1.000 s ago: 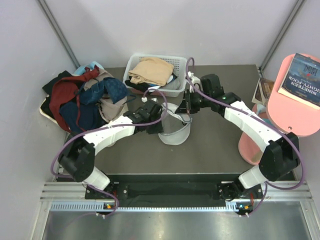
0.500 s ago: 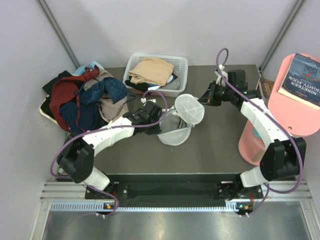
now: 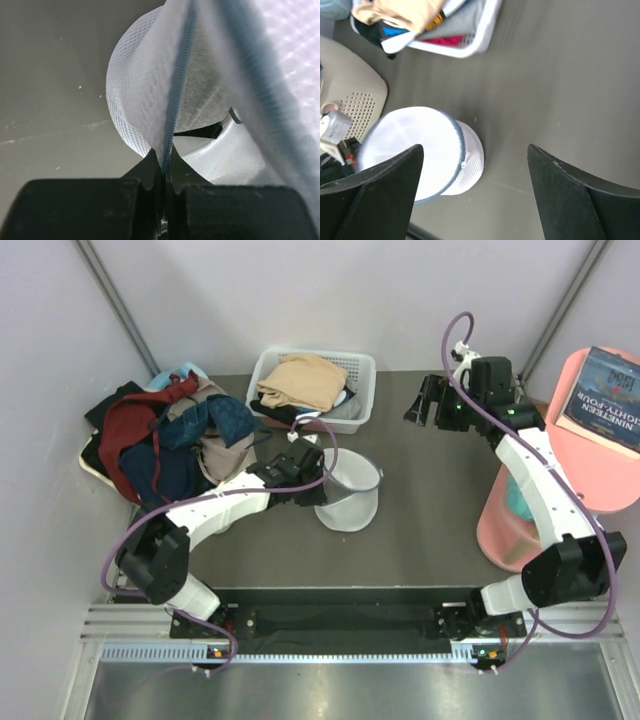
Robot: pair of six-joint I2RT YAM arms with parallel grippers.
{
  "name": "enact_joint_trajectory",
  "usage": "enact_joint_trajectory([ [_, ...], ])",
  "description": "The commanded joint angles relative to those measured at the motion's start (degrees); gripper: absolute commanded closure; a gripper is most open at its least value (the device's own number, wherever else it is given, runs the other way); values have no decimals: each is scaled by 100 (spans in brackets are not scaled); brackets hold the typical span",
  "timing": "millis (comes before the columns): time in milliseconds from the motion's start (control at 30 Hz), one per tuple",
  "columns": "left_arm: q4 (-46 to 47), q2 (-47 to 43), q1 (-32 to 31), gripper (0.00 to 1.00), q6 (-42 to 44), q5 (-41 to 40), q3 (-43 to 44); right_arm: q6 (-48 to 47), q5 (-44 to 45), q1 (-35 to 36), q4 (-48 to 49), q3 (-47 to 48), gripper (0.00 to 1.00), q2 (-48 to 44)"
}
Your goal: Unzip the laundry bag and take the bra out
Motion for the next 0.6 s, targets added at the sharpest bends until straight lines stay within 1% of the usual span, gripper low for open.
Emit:
enact_joint_trajectory([
  [0,345,80,19,100,118,91,343,-560,51,395,-83,524,16,-500],
  [67,425,98,19,100,109,91,334,-604,-300,781,5,515,17,-527],
  [100,442,106,19,100,109,247,343,-604,-798,939,110,481,18,-518],
  [133,425,133,19,100,118,257,395,-569,-995,1271,172,454,19,-492],
  [200,407,150,19,100,127,249,439,-403,-1486,1607,504,218,20,-465],
  [233,416,151,19,100,127,231,466,-341,-1550,1913,593,112,20,-456],
  [267,442,151,19,100,118,231,475,-262,-1524,2073,664,-124,20,-474],
  [300,460,142,19,100,118,214,484,-235,-1333,2222,865,-283,20,-561],
  [333,486,150,19,100,109,240,492,-252,-1148,2476,997,-676,19,-640],
  [367,521,142,19,100,101,240,492,-287,-746,2592,1129,-924,18,-832],
  [400,547,150,19,100,74,249,492,-331,-524,2663,1435,-1170,17,-947],
  [433,556,142,19,100,74,266,501,-427,-226,2776,1577,-1633,16,-1053],
  [467,565,133,19,100,65,284,501,-481,308,2821,1718,-1873,16,-1280],
  [500,583,133,11,100,65,293,501,-542,496,2830,2032,-2075,15,-1370],
  [533,574,142,19,100,65,293,501,-691,663,2839,2123,-2330,15,-1423],
  [567,574,142,19,100,65,301,501,-805,873,2839,2184,-2376,15,-1467],
])
